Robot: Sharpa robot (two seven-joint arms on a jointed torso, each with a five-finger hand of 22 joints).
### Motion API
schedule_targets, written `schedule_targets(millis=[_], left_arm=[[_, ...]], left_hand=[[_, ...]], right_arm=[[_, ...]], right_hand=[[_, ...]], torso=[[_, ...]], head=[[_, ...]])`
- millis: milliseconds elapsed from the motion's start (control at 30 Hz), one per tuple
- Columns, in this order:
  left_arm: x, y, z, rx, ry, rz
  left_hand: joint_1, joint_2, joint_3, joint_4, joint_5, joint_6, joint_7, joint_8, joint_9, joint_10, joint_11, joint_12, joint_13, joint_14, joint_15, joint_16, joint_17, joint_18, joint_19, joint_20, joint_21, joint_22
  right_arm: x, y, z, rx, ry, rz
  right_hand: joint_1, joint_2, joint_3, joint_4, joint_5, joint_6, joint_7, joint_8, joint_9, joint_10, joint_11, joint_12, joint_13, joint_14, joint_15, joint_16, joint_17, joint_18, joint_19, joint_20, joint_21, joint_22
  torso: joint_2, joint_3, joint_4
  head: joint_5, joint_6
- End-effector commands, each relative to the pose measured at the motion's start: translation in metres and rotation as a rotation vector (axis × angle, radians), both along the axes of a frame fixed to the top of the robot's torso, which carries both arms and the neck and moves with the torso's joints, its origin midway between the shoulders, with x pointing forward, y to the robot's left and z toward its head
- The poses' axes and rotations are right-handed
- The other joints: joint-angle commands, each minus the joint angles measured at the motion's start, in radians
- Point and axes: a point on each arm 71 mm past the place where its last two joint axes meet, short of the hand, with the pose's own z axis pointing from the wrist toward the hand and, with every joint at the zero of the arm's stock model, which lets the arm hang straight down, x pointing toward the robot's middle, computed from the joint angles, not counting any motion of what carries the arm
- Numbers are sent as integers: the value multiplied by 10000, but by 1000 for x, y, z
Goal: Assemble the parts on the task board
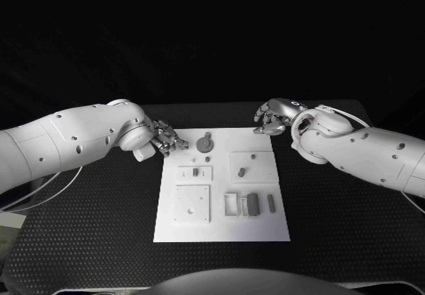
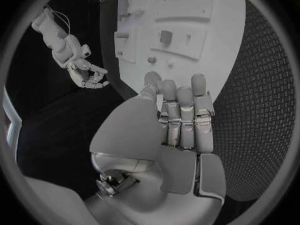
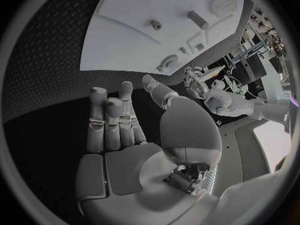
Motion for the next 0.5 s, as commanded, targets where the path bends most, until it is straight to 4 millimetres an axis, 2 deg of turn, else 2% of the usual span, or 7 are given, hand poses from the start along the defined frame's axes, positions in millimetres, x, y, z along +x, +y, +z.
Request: schedule_targets(millis=[33,67,100,133,233,333,500], left_arm=[[-10,1,-2,178,39,267],[-12,1,-2,270,24,204],[-15,2,-3,427,-9,115],[-19,3,-4,580,0,24],[-29,7,-10,970,121,-206],[-33,5,-11,1152,212,-432],[-37,1,-10,1555,45,-841]], left_hand=[[-945,52,2145,-2465,-78,119,-39,389,235,54,-109,46,-15,-12,-42,45,-57,-4,35,-52,-9,171],[-3280,352,3742,-4703,-110,163,-26,360,176,82,-85,55,-88,22,-35,45,-177,-22,254,-84,64,193],[-3832,310,4127,-5026,-139,221,-11,393,182,142,-122,77,-104,92,-41,76,-194,-40,219,-59,38,175],[-4318,369,4522,-5325,-158,241,-42,415,189,166,-85,76,-131,122,-43,81,-223,-46,273,-51,62,179],[-4579,334,4774,-5553,-168,250,-49,437,202,202,-112,90,-146,153,-45,99,-238,-27,313,-69,89,188],[-4627,330,4824,-5591,-172,258,-54,447,207,216,-116,97,-148,163,-45,106,-241,-25,322,-70,95,189],[-4658,319,4862,-5619,-174,263,-57,452,210,224,-120,100,-151,172,-44,113,-242,-22,328,-71,102,192]], right_arm=[[0,-1,-1,-80,50,55],[0,-1,-1,-80,50,54],[0,-1,-1,-82,53,54],[0,-1,-1,-85,53,46],[0,-2,-1,-88,53,31],[0,-2,0,-90,55,28],[-1,-1,0,-83,54,44]], right_hand=[[-22,67,-25,34,33,29,78,-34,-14,-60,-6,54,-13,-45,-15,-68,14,439,-25,-63,-60,181],[-22,67,-25,34,33,29,78,-34,-14,-60,-6,54,-13,-45,-15,-68,14,439,-25,-63,-60,181],[-21,67,-25,34,33,29,78,-34,-14,-60,-6,54,-13,-45,-15,-68,14,439,-25,-63,-60,181],[-21,66,-25,34,33,30,78,-34,-14,-60,-6,55,-13,-45,-15,-69,14,439,-25,-63,-60,181],[-20,66,-25,33,34,30,78,-34,-14,-60,-6,55,-14,-45,-16,-69,14,439,-25,-63,-60,181],[-20,65,-25,33,34,31,78,-34,-13,-61,-7,56,-14,-45,-16,-69,15,439,-25,-64,-61,181],[-20,64,-25,33,34,32,78,-33,-13,-61,-7,57,-15,-45,-16,-70,15,439,-25,-64,-61,181]], torso=[[0,-8,0],[0,-6,3],[7,-11,-3],[14,-13,-7],[13,-16,-4],[1,-10,10],[6,-12,-1]], head=[[36,-6],[32,-9],[35,-8],[36,-15],[35,-32],[38,-49],[83,-55]])
